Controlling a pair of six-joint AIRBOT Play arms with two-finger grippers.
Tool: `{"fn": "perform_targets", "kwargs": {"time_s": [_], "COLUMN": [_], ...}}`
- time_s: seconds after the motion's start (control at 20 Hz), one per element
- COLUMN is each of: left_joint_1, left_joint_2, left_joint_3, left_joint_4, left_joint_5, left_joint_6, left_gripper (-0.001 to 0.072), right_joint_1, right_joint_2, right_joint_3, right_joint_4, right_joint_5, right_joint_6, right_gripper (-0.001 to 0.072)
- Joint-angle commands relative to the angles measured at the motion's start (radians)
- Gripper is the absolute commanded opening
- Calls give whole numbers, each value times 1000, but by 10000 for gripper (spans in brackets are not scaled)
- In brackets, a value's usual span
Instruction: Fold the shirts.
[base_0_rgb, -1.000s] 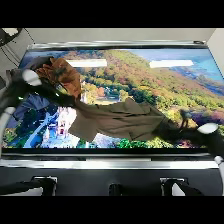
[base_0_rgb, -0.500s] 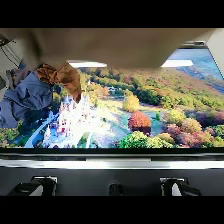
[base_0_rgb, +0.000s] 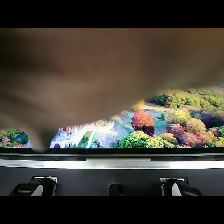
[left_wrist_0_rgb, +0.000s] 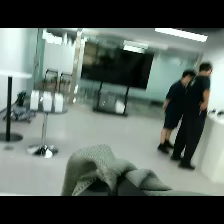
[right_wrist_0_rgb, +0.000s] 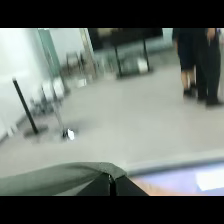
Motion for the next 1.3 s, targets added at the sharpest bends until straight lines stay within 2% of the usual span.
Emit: {"fn": "perform_targets", "kwargs": {"time_s": [0.0, 0.1, 0.15, 0.3, 0.4, 0.45, 0.55, 0.65, 0.85, 0.9, 0.95, 1.0, 1.1, 1.15, 1.25], "left_joint_1": [2, -6, -14, -51, -73, -79, -83, -83, -82, -73, -53, -23, 52, 94, 174], "left_joint_2": [-97, -180, -225, -371, -487, -554, -679, -764, -832, -831, -830, -830, -828, -824, -822], "left_joint_3": [-43, -163, -251, -533, -678, -713, -720, -719, -718, -708, -678, -631, -551, -547, -607], "left_joint_4": [30, -3, -38, -113, -151, -173, -252, -347, -436, -426, -414, -389, -313, -286, -302], "left_joint_5": [-189, -228, -212, -101, 33, 88, 106, 100, 89, 61, -1, -94, -282, -330, -357], "left_joint_6": [22, 53, 77, 116, 124, 124, 123, 123, 124, 143, 201, 283, 390, 391, 312], "left_gripper": [29, 29, 29, 29, 29, 29, 29, 30, 32, 75, 216, 353, 375, 375, 375], "right_joint_1": [-1, 0, 0, 0, 0, 0, 0, 11, 89, 103, 102, 84, 20, -17, -74], "right_joint_2": [-125, -240, -292, -447, -547, -597, -680, -739, -823, -827, -821, -806, -762, -736, -705], "right_joint_3": [-13, -101, -166, -398, -504, -526, -528, -528, -528, -528, -519, -497, -459, -458, -461], "right_joint_4": [-18, 6, 20, 27, 66, 97, 191, 286, 277, 278, 285, 284, 282, 281, 219], "right_joint_5": [314, 398, 386, 248, 133, 80, -1, -77, -152, -178, -169, -132, -24, 38, 231], "right_joint_6": [-21, -74, -96, -132, -89, -51, 47, 48, 48, 47, 33, -12, -64, -80, -101], "right_gripper": [44, 43, 43, 43, 43, 44, 44, 45, 51, 178, 395, 570, 578, 576, 561]}}
